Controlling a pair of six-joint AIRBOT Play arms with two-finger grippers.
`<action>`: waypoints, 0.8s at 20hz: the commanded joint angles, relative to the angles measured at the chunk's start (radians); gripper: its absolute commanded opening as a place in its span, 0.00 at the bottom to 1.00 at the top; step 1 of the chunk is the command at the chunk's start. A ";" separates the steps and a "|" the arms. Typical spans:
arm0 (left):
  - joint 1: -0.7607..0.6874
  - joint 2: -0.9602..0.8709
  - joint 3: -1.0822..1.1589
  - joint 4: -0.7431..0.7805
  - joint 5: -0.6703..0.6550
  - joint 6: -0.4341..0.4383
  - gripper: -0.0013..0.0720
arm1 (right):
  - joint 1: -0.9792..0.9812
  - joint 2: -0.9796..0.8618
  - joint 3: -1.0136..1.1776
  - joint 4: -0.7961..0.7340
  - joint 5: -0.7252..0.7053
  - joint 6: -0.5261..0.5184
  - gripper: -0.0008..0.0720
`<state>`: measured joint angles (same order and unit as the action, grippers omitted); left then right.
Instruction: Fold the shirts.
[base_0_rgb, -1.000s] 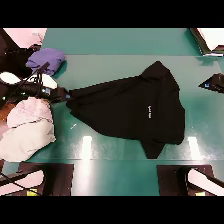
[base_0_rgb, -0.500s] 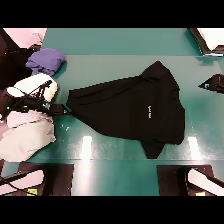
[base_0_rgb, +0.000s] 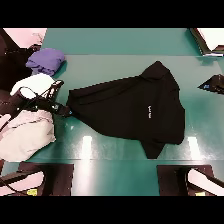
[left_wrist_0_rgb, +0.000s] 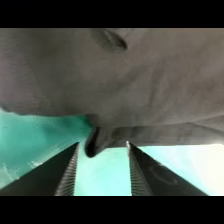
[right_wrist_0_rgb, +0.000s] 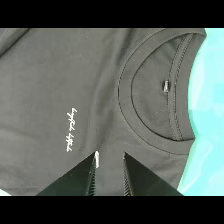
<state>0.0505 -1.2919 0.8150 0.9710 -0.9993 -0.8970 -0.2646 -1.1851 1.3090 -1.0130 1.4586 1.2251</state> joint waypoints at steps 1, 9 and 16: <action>-0.017 0.000 0.000 0.012 0.034 0.006 0.51 | 0.000 0.000 0.000 0.000 0.012 0.007 0.27; -0.017 0.000 0.008 -0.064 0.061 -0.019 0.05 | -0.001 0.000 -0.001 -0.009 0.038 0.007 0.27; -0.014 0.163 0.070 0.007 -0.148 -0.153 0.05 | -0.210 0.154 -0.383 -0.123 0.077 0.007 0.64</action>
<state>0.0349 -1.1969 0.8722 0.9684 -1.0824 -0.9947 -0.3832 -1.0958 1.1019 -1.0962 1.5364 1.2331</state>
